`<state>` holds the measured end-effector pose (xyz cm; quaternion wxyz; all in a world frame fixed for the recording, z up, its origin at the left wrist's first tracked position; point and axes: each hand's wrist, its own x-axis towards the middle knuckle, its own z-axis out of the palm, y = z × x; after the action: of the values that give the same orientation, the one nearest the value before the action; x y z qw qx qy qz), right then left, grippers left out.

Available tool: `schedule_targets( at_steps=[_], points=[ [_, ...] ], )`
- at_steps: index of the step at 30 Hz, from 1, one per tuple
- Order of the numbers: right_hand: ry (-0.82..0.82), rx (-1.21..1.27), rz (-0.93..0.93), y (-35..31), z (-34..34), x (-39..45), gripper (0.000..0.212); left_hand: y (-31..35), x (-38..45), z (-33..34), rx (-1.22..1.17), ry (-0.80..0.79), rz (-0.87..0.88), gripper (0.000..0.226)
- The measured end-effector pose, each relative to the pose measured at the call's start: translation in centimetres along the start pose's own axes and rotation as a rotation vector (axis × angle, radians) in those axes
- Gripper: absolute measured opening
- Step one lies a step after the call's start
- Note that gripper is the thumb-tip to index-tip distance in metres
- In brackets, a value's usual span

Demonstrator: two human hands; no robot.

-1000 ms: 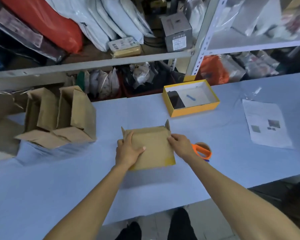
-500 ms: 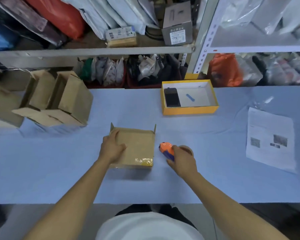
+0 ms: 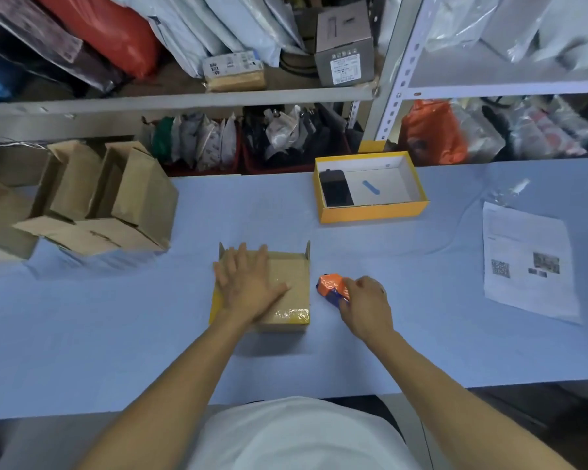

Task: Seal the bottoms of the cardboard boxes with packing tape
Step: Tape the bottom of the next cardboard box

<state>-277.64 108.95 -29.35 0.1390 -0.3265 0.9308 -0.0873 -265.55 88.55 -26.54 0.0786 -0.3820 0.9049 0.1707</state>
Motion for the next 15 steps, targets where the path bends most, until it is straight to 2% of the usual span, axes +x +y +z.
schedule_targets(
  at_steps=[2,5,7,11,15],
  points=[
    [0.089,0.131,-0.021,-1.8,-0.5,0.4,0.042,-1.8,0.1,-0.2,-0.098,0.051,-0.125,0.109],
    [-0.017,0.271,-0.166,-5.4,-0.5,1.3,0.052,-4.4,0.3,-0.6,-0.339,0.000,-0.276,0.118],
    [-0.071,0.280,-0.152,-7.4,0.1,1.6,0.052,-5.7,0.4,-0.9,-0.550,-0.081,-0.286,0.108],
    [-0.033,0.341,-0.060,-8.4,0.9,1.5,0.049,-7.3,0.1,-1.0,-0.875,-0.160,-0.232,0.076],
    [-0.001,0.391,-0.001,-7.9,0.7,1.4,0.051,-8.4,-0.7,-1.4,-1.181,-0.255,-0.177,0.072]
  ],
)
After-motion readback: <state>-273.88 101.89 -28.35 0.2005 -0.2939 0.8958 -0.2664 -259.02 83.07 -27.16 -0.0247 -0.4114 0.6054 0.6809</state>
